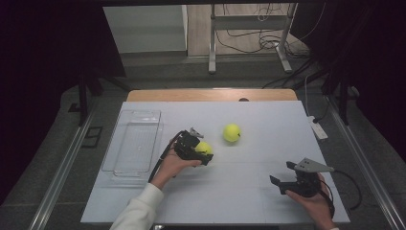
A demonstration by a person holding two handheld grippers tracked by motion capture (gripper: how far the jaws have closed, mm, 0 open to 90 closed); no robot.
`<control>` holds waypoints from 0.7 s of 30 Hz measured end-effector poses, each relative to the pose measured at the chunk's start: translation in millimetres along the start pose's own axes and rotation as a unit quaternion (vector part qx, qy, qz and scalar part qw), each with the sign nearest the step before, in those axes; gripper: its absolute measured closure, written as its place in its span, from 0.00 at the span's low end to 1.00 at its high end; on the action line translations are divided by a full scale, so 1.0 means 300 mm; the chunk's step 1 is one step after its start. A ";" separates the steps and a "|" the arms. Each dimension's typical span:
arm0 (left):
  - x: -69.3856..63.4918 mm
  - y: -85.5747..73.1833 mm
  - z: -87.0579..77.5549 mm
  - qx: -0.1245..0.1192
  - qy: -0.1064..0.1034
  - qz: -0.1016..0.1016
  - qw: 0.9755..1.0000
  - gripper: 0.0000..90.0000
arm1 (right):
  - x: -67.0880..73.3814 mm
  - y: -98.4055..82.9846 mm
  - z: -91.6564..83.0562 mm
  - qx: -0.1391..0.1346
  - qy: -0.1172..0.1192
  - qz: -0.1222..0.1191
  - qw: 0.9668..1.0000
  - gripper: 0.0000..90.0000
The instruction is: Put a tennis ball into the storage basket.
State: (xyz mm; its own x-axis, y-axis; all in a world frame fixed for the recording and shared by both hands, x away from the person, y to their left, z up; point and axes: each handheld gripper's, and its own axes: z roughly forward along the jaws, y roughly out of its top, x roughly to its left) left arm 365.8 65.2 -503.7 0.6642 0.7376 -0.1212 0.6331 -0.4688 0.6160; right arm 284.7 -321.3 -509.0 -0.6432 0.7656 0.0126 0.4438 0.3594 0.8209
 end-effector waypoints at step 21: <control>0.000 -0.004 -0.017 -0.005 0.014 0.015 1.000 0.30 | -0.003 0.000 -0.001 -0.001 -0.001 0.002 1.000 0.14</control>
State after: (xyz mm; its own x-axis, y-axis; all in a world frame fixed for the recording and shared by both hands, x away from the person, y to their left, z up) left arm 363.2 68.3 -500.4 0.6714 0.7368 -0.0796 0.6086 -0.4869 0.6265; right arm 285.0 -322.2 -508.9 -0.6402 0.7681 0.0142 0.4443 0.3551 0.8225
